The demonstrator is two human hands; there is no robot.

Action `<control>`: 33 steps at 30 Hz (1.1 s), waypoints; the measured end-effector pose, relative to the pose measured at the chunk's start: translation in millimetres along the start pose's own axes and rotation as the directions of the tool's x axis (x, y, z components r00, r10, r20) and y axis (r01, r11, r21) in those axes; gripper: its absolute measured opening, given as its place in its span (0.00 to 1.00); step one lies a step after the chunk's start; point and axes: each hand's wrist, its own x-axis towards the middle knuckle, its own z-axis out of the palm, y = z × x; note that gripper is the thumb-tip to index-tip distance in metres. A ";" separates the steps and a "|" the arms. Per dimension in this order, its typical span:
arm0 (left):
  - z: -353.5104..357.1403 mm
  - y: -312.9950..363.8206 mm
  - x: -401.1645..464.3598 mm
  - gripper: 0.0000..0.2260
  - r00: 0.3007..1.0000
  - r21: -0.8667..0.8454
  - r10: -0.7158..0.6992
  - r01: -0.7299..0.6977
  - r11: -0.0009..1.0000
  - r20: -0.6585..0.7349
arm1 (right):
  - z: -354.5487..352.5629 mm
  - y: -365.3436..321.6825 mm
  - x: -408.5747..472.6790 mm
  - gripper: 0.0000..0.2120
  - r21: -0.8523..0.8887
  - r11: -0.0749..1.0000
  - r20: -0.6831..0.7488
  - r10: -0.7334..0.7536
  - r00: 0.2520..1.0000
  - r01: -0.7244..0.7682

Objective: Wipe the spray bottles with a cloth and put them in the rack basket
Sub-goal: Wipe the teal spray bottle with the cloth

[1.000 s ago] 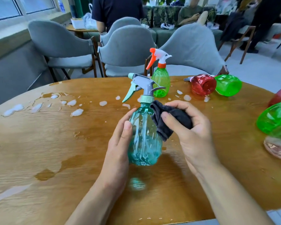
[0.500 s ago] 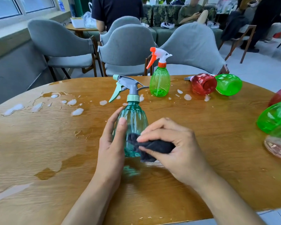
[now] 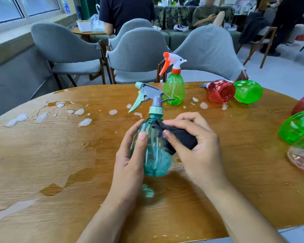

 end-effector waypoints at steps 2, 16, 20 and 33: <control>-5.4 2.3 3.8 0.17 0.998 -0.028 -0.012 0.011 1.000 -0.061 | 4.5 -0.2 -6.7 0.10 -0.015 0.996 0.086 -0.081 0.993 0.082; -20.6 14.6 12.9 0.19 0.976 -0.035 0.010 -0.018 0.999 -0.220 | -6.5 12.3 -6.8 0.12 0.138 0.874 0.247 0.425 0.871 -0.465; -19.0 15.2 9.3 0.19 0.981 -0.040 0.007 -0.015 0.999 -0.192 | -5.3 16.1 -9.5 0.09 0.107 0.893 0.116 0.426 0.897 -0.438; -2.5 12.0 2.7 0.19 0.993 -0.004 0.008 -0.009 1.000 -0.119 | -3.3 6.0 -6.1 0.18 0.350 0.749 0.135 0.554 0.822 -0.562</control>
